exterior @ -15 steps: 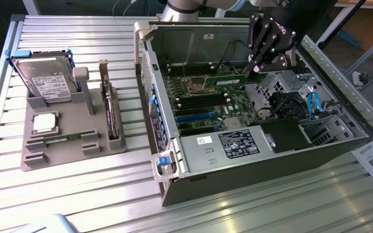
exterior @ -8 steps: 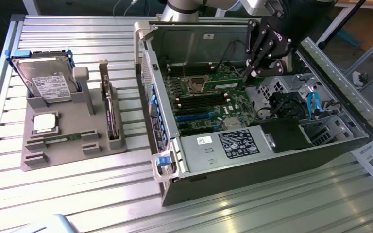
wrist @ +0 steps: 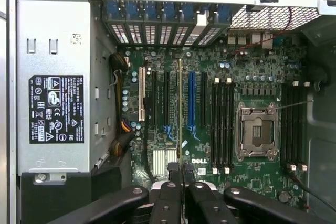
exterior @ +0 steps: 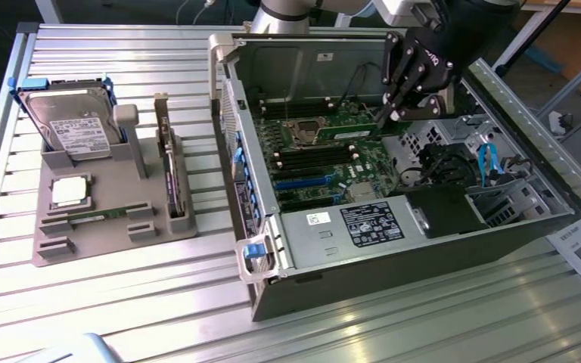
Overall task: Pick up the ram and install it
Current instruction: 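Pick up the ram and move it above insertion slot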
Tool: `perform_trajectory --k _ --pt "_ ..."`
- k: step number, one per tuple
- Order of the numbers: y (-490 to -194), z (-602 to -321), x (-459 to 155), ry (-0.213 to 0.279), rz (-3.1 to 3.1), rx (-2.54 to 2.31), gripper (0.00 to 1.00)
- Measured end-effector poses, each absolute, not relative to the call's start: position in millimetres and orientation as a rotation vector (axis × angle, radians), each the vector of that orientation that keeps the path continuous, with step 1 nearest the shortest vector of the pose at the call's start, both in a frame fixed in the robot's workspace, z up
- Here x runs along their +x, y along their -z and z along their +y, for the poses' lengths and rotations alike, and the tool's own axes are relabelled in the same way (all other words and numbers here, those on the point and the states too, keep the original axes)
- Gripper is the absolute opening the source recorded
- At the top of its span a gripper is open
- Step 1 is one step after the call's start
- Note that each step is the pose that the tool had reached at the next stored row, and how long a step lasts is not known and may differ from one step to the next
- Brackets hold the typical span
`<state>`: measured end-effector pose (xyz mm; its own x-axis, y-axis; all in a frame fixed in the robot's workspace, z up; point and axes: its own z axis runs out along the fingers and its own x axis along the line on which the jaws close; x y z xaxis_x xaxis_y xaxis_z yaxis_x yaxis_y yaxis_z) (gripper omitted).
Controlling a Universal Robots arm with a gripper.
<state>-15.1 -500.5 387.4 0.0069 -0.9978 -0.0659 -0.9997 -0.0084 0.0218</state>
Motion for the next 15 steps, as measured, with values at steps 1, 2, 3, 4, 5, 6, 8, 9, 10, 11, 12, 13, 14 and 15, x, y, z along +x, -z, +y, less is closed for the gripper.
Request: perform_trajectory --k 1,2,3,4,5,6,8,9,10,11,12,13,14,15 --pt "-386.6 -500.4 -15.1 -0.097 2.190 -2.207 0.12" --pt "-385.4 -499.9 -15.0 -0.097 2.190 -2.207 0.12" --pt "-384.5 -499.4 -15.0 -0.097 2.190 -2.207 0.12" --pt "-383.4 -498.3 -15.1 -0.097 2.190 -2.207 0.12" --pt "-383.0 -497.9 -15.0 -0.097 2.190 -2.207 0.12" --pt "-383.0 -497.9 -15.1 -0.097 2.190 -2.207 0.12" --pt "-383.1 -497.9 -15.1 -0.097 2.190 -2.207 0.12" --pt "-383.1 -497.9 -15.1 -0.097 2.190 -2.207 0.12" --pt "-383.1 -497.9 -15.1 -0.097 2.190 -2.207 0.12" --pt "-383.1 -497.9 -15.1 -0.097 2.190 -2.207 0.12" --pt "-383.1 -497.9 -15.1 -0.097 2.190 -2.207 0.12" --pt "-383.1 -497.9 -15.1 -0.097 2.190 -2.207 0.12" --pt "-383.0 -497.4 -15.1 -0.096 2.190 -2.207 0.12" --pt "-382.8 -495.7 -15.2 -0.097 2.190 -2.207 0.12"
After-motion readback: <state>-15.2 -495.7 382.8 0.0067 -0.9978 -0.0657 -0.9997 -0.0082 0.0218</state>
